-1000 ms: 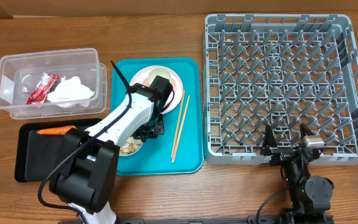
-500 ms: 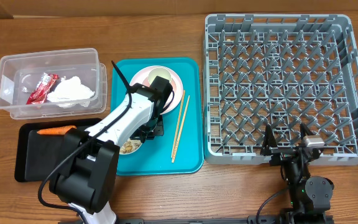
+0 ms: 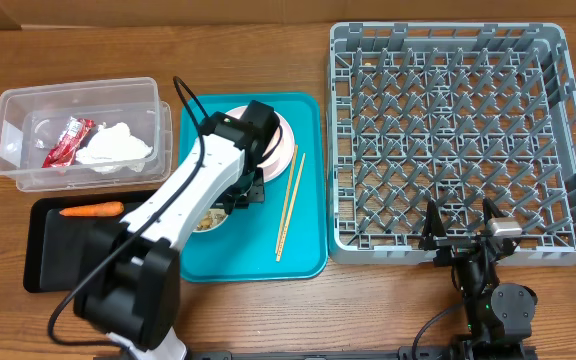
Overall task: Sort waste into correct bins and load items into the dishwasher
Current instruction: 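Lift the rice bowl and carry it left over the black tray, then tilt the rice bowl to dump the rice onto the black tray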
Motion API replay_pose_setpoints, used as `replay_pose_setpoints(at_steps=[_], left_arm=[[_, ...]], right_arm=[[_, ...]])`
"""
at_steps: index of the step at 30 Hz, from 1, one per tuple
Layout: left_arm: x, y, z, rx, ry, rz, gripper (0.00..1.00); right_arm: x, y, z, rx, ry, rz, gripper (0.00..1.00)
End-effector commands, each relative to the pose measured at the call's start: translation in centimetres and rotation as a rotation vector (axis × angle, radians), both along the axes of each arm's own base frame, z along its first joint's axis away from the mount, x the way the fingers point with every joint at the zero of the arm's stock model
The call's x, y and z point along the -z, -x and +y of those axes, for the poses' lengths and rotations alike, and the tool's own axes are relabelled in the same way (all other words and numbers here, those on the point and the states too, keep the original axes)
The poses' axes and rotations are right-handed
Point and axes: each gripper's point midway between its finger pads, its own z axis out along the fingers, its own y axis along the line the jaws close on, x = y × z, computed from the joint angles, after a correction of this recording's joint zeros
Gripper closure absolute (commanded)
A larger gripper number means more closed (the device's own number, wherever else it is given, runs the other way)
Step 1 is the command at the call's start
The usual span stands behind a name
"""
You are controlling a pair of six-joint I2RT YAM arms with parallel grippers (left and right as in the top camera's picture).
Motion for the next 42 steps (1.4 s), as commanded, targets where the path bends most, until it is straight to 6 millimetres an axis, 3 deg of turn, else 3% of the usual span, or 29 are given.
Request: replay_pose_setpoints(at_steps=[1, 4, 9, 14, 25, 30, 36, 42], left_arm=[[-3.8, -1.1, 0.1, 0.04, 0.056, -0.106, 0.96], [-5.1, -1.2, 1.2, 0.015, 0.084, -0.133, 0.96], [-7.0, -1.6, 5.0, -0.065, 0.122, -0.176, 0.96], [-7.9, -1.7, 8.1, -0.14, 0.283, -0.179, 0.96], [-7.3, -0.7, 11.7, -0.214, 0.618, -0.193, 0.96], [-8.4, -0.7, 13.1, -0.222, 0.794, -0.284, 0.96], [-8.3, 0.3, 15.5, -0.314, 0.85, -0.321, 0.96], [-8.2, 0.4, 16.2, -0.324, 0.869, -0.349, 0.96]], right_arm=[[0.1, 0.0, -0.1, 0.005, 0.0, -0.008, 0.0], [0.1, 0.0, -0.1, 0.005, 0.0, -0.008, 0.0], [0.1, 0.0, -0.1, 0.005, 0.0, -0.008, 0.0], [0.1, 0.0, -0.1, 0.005, 0.0, -0.008, 0.0], [0.1, 0.0, -0.1, 0.005, 0.0, -0.008, 0.0], [0.1, 0.0, -0.1, 0.005, 0.0, -0.008, 0.0], [0.1, 0.0, -0.1, 0.005, 0.0, -0.008, 0.0], [0.1, 0.0, -0.1, 0.005, 0.0, -0.008, 0.0]])
